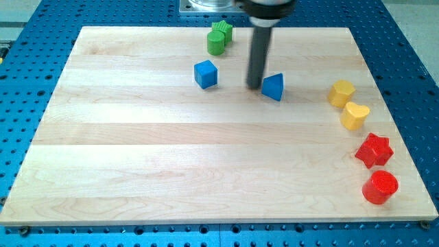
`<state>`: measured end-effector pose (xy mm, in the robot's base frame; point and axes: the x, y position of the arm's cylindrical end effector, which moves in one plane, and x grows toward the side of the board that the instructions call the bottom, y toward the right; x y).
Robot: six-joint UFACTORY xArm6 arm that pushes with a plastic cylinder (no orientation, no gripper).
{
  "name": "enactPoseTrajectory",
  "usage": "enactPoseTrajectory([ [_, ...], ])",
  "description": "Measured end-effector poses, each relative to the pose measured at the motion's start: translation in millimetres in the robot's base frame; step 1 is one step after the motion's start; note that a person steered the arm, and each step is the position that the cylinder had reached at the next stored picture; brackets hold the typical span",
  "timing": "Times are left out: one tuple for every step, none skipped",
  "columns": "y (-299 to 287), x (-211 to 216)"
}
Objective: Move the triangle horizontal to the cube
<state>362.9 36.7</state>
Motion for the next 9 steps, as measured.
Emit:
enactPoseTrajectory([
  [-12, 22],
  [48, 25],
  [92, 15],
  [71, 16],
  [106, -1],
  [122, -8],
  [122, -12],
  [75, 17],
  [99, 55],
])
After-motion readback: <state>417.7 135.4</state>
